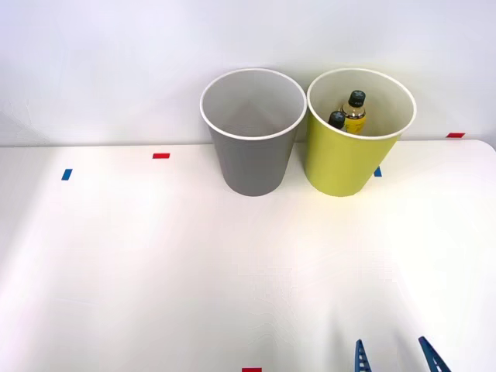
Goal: Put cans in the gray bin, plastic bottles in the light green bin
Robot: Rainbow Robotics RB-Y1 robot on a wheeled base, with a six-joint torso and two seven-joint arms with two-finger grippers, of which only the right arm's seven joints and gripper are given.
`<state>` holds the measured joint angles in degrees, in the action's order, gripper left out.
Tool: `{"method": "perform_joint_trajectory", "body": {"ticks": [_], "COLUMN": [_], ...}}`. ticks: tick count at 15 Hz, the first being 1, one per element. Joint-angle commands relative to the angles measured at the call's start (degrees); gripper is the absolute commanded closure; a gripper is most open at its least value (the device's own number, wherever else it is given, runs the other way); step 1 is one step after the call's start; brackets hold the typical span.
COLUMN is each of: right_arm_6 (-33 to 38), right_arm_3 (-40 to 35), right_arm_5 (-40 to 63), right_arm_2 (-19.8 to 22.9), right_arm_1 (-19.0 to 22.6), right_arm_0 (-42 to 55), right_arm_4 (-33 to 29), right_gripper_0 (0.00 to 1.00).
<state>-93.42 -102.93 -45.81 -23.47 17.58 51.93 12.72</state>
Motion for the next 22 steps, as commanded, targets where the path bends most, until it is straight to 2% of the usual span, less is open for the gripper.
{"method": "perform_joint_trajectory", "body": {"ticks": [1, 22], "right_arm_6": [-0.01, -0.01], "right_arm_3": [0.01, 0.01], "right_arm_5": [0.02, 0.02], "right_arm_2": [0.0, 0.0], "right_arm_1": [0.0, 0.0], "right_arm_0": [0.01, 0.01], "right_arm_4": [0.03, 0.03], "right_gripper_0": [0.06, 0.06]}}
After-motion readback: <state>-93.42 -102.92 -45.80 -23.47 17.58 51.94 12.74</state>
